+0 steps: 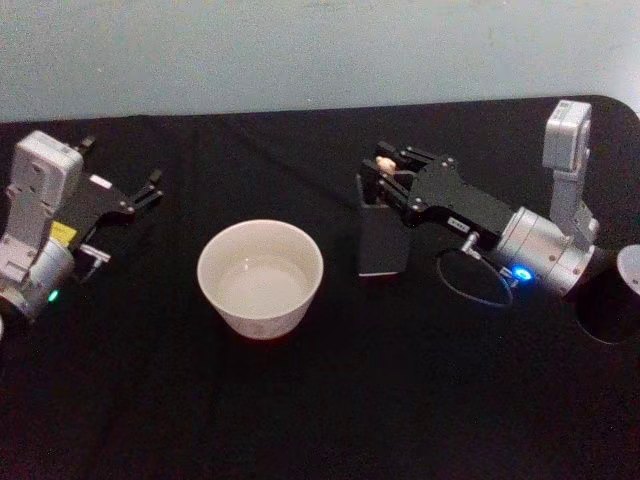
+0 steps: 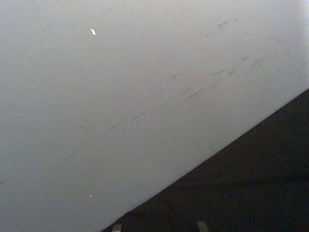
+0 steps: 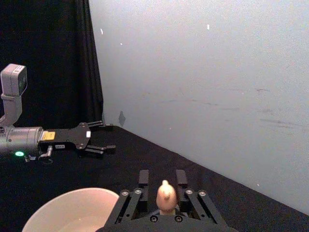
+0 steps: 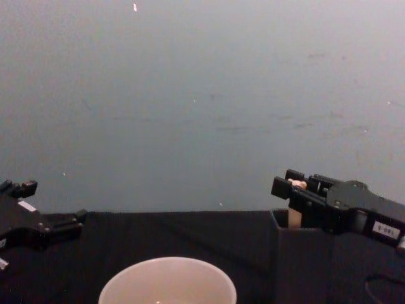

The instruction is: Pick up the stirring spoon with one hand, stir inside the cup, then place it back in its original position.

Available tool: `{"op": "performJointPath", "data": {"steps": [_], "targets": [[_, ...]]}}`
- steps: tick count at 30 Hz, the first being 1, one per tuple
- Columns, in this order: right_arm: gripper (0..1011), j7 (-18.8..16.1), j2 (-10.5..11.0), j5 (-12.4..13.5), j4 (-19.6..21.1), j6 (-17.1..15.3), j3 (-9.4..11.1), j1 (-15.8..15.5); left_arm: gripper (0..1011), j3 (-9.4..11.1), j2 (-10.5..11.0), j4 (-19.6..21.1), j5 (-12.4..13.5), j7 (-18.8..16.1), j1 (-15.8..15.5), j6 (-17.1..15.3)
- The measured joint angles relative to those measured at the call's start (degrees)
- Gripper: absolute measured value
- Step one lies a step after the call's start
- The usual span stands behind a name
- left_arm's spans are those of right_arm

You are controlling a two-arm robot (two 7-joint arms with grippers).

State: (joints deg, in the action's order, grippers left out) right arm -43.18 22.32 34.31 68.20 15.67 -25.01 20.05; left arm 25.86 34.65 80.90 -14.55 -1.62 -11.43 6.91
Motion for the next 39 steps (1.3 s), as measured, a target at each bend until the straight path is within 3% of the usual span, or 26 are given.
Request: {"op": "performJointPath", "data": {"steps": [2,16,23,32,39], "targets": [[375,-0.02,0.00,0.04,0.00,-0.01,0.02,0.01,1001,0.00,0.00,0.00,0.00,0.00,0.00,0.00],[837,-0.10,0.00,0.12,0.00,-0.07,0.05,0.04,1001,0.00,0.00,0.00,0.00,0.00,0.00,0.00],[998,-0.12,0.00,0.16,0.00,-0.08,0.05,0.05,1001,0.00,0.00,0.00,0.00,0.00,0.00,0.00],[1004,-0.13,0.00,0.24,0.06,-0.08,0.18,0.04,1001,0.00,0.00,0.00,0.00,0.00,0.00,0.00],[1004,0.92,0.30,1.17,3.06,0.91,2.28,-0.59,1001,0.00,0.00,0.00,0.00,0.00,0.00,0.00]]}}
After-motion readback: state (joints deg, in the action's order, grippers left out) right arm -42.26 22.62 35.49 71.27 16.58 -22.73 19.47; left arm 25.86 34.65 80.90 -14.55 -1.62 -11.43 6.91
